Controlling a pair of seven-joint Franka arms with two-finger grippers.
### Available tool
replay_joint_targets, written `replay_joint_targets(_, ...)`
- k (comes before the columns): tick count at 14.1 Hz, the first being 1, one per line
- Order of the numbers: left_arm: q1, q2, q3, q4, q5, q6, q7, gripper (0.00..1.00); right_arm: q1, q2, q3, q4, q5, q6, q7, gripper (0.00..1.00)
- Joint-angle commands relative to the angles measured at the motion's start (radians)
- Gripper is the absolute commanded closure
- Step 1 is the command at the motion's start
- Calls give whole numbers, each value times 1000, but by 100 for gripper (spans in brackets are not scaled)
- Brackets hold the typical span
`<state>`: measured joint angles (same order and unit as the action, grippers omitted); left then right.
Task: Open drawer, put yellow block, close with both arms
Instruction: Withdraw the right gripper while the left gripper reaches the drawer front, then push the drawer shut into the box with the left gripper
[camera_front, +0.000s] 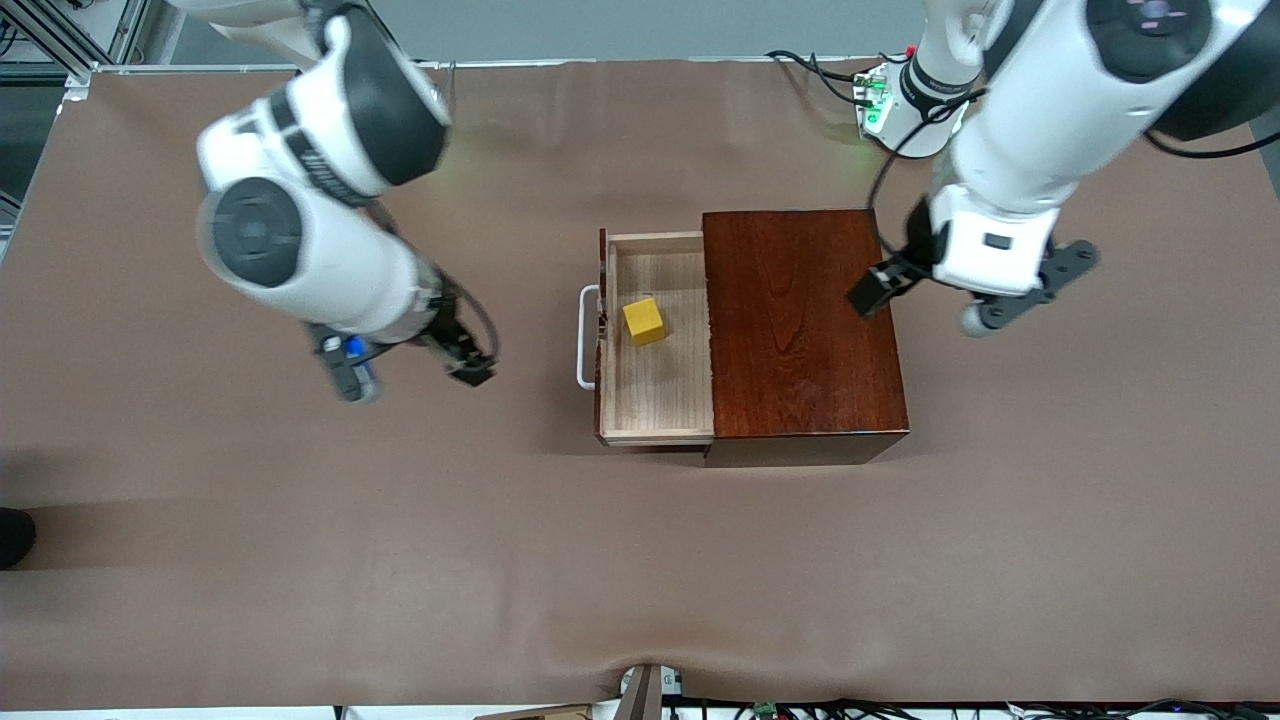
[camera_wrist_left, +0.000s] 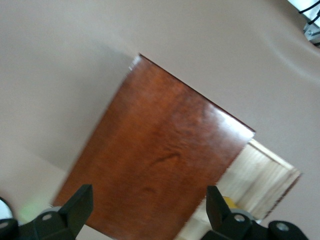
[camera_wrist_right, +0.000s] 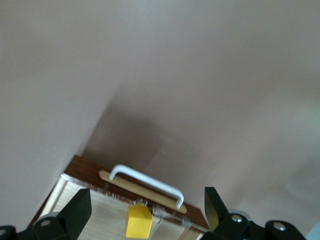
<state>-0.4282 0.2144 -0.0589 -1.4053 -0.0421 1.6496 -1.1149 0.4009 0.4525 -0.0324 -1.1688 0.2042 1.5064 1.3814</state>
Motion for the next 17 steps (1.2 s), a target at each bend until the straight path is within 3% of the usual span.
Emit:
replay_joint_targets(1, -118, 88, 5, 35, -12, 108, -257, 0, -86, -51, 19, -11, -8, -41, -128, 0)
replay_joint_targets(5, -260, 195, 7, 46, -7, 254, -575, 0, -155, -78, 16, -11, -16, -69, -278, 0)
replay_joint_targets(9, -403, 325, 17, 92, 1, 285, -836, 0, -224, -121, 16, -12, -17, -133, -474, 0)
replay_joint_targets(13, -432, 417, 19, 144, 1, 407, -1113, 0, -274, -184, 14, -14, -28, -201, -701, 0)
replay_joint_targets(17, -435, 483, 18, 146, -1, 532, -1308, 0, -303, -245, 26, -26, -161, -252, -990, 0)
